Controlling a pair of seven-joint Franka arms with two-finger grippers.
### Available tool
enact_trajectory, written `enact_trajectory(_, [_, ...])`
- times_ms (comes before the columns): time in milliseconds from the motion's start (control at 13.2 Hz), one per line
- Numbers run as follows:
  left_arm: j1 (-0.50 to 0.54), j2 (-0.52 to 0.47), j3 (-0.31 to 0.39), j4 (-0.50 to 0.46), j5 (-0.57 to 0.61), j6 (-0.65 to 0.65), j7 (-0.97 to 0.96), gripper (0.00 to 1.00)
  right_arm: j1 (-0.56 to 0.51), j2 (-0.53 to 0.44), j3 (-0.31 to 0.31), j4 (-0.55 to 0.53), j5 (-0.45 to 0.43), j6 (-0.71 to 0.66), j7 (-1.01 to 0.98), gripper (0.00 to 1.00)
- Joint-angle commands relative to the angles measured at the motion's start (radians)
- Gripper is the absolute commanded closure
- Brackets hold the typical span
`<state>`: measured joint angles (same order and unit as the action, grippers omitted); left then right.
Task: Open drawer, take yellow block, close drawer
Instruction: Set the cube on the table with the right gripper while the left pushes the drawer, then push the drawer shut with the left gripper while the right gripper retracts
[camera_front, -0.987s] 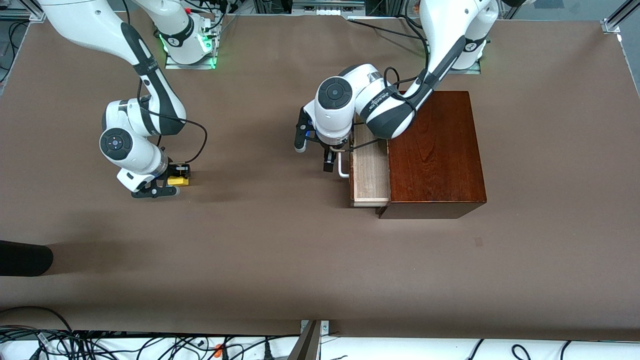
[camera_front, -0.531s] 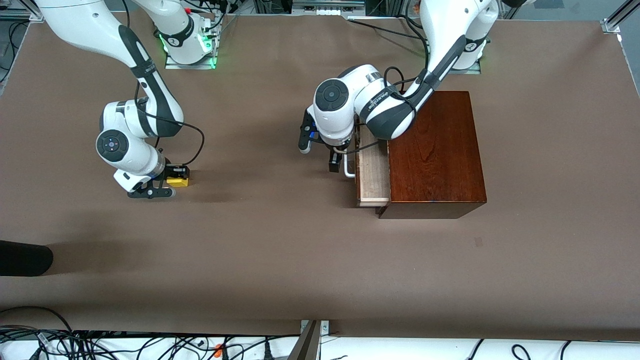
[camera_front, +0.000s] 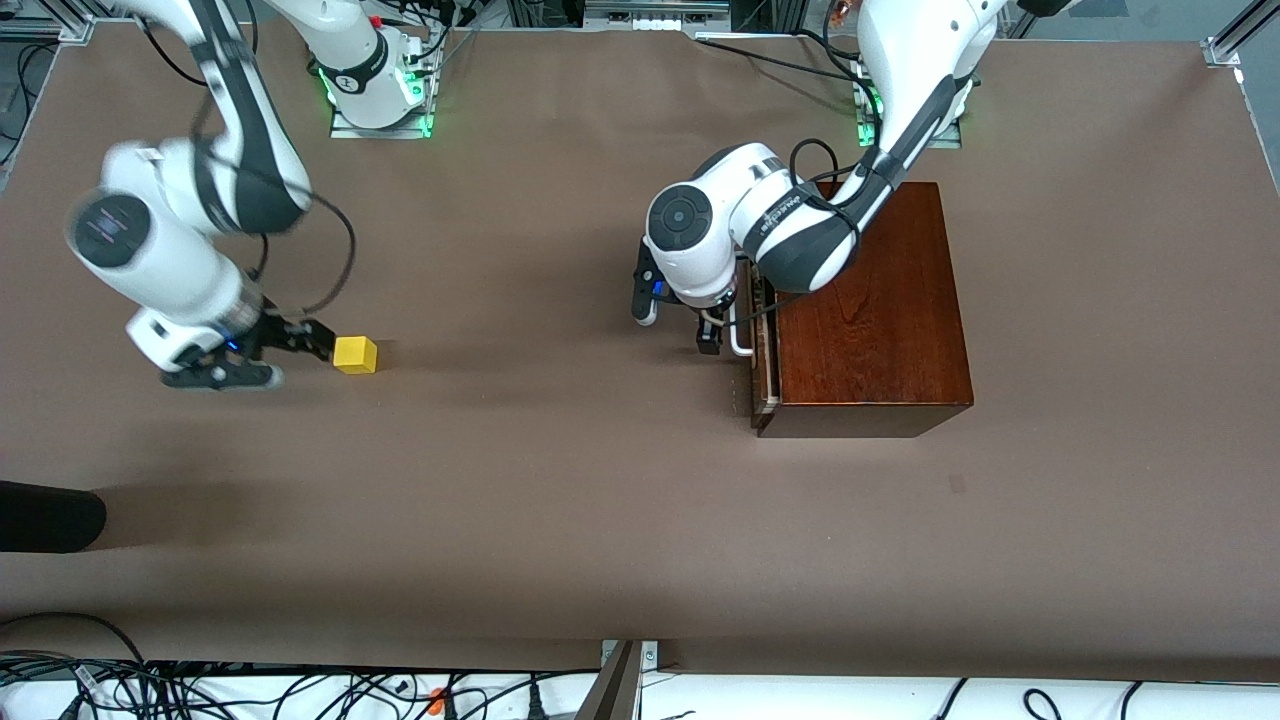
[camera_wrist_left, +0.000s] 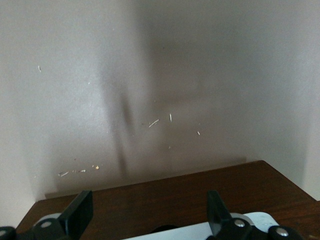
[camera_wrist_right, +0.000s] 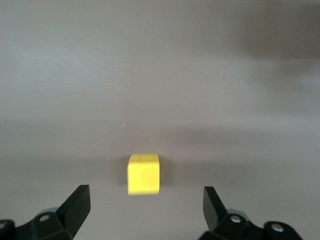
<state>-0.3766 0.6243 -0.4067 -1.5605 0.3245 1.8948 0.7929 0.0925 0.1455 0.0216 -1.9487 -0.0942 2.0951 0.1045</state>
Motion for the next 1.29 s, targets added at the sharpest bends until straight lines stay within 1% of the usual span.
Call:
enact_trajectory(0, [0.019,-0.026,0.005,-0.015,0.039,-0.017,0.023,0.0,-0.007,-0.05,0.024,0.161,0.055,-0.257,-0.02,0.0])
enact_trajectory(76, [0.028,-0.026,0.002,-0.015,0.039,-0.017,0.023,0.0,-0.008,-0.07,0.026,0.21,0.1,-0.33,-0.041,0.0])
enact_trajectory(152, [0.03,-0.028,0.002,-0.015,0.039,-0.017,0.023,0.0,-0.008,-0.078,0.024,0.252,0.122,-0.395,-0.054,0.0])
enact_trajectory(380, [0.031,-0.035,0.002,-0.013,0.039,-0.031,0.023,0.0,-0.008,-0.083,0.011,0.365,0.142,-0.53,-0.059,0.0])
enact_trajectory(531, [0.031,-0.038,0.002,-0.015,0.039,-0.031,0.023,0.0,-0.01,-0.078,-0.023,0.383,0.174,-0.547,-0.107,0.0])
enact_trajectory(607, [0.031,-0.04,0.0,-0.013,0.039,-0.031,0.023,0.0,-0.01,-0.078,-0.041,0.386,0.204,-0.549,-0.127,0.0])
enact_trajectory(835, [0.031,-0.04,-0.001,-0.013,0.039,-0.031,0.023,0.0,-0.011,-0.083,-0.051,0.447,0.192,-0.59,-0.124,0.0])
enact_trajectory(987, [0.031,-0.052,-0.004,0.0,0.024,-0.031,0.013,0.0,-0.013,-0.08,-0.084,0.447,0.202,-0.593,-0.131,0.0])
enact_trajectory(1063, [0.031,-0.076,-0.009,0.006,0.015,-0.031,0.005,0.0,-0.011,-0.078,-0.091,0.448,0.203,-0.607,-0.126,0.0])
enact_trajectory(1139, [0.03,-0.105,-0.009,0.008,-0.008,-0.033,-0.004,0.0,-0.01,-0.08,-0.086,0.45,0.179,-0.615,-0.123,0.0])
enact_trajectory(1215, [0.034,-0.132,-0.009,0.008,-0.036,-0.046,-0.035,0.0,-0.007,-0.078,-0.083,0.453,0.115,-0.612,-0.124,0.0])
